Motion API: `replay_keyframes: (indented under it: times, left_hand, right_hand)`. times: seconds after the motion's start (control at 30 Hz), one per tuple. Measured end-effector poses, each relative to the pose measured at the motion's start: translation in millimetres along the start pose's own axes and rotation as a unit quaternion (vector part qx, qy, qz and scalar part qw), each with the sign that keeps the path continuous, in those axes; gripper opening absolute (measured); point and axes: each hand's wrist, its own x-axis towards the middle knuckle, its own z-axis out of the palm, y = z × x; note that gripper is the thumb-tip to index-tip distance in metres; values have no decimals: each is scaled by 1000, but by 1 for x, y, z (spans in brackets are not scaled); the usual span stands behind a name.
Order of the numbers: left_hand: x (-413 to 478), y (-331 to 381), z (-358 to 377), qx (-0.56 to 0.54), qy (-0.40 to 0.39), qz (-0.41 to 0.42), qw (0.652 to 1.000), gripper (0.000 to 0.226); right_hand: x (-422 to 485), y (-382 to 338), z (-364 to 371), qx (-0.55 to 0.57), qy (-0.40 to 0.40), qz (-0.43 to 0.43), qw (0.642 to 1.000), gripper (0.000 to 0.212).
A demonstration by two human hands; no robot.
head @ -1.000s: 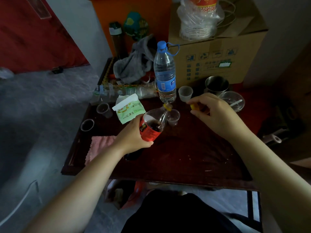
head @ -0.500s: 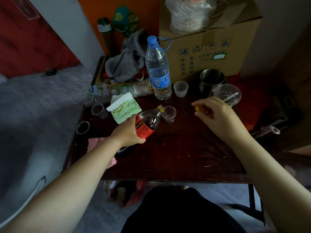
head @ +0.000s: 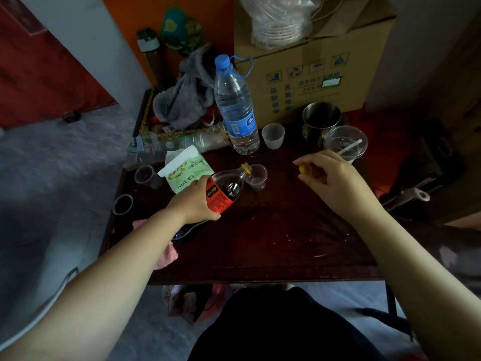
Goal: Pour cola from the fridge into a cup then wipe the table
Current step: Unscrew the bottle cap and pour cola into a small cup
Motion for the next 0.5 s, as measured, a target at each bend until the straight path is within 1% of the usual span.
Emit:
replay_keyframes:
  times: [0.5]
  left_hand:
    - [9, 0, -5, 36, -13, -2, 999, 102]
  right_hand:
    - [2, 6, -1, 0, -2, 13, 1000, 28]
